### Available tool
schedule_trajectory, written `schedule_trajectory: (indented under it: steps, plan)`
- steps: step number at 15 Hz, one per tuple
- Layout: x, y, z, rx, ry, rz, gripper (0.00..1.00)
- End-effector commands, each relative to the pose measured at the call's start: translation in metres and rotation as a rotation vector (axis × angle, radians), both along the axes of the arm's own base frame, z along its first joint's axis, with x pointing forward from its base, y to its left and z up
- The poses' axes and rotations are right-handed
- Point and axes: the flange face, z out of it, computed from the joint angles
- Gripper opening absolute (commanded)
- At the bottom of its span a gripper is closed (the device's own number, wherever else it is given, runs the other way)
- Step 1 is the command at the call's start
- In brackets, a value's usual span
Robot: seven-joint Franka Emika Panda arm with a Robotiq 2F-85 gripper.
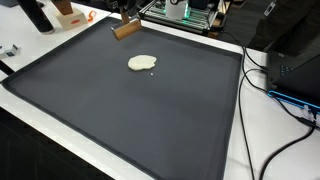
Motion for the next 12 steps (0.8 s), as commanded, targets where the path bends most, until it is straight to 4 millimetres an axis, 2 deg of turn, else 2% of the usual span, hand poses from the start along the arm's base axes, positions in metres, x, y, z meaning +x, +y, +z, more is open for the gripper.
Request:
schedule_trajectory:
  steps: [1,12]
  plan:
    - [0.003,0.004,-0.006,-0.124,0.019,-0.063,0.23]
    - [0.014,0.015,-0.038,-0.294,0.049,-0.152,0.23]
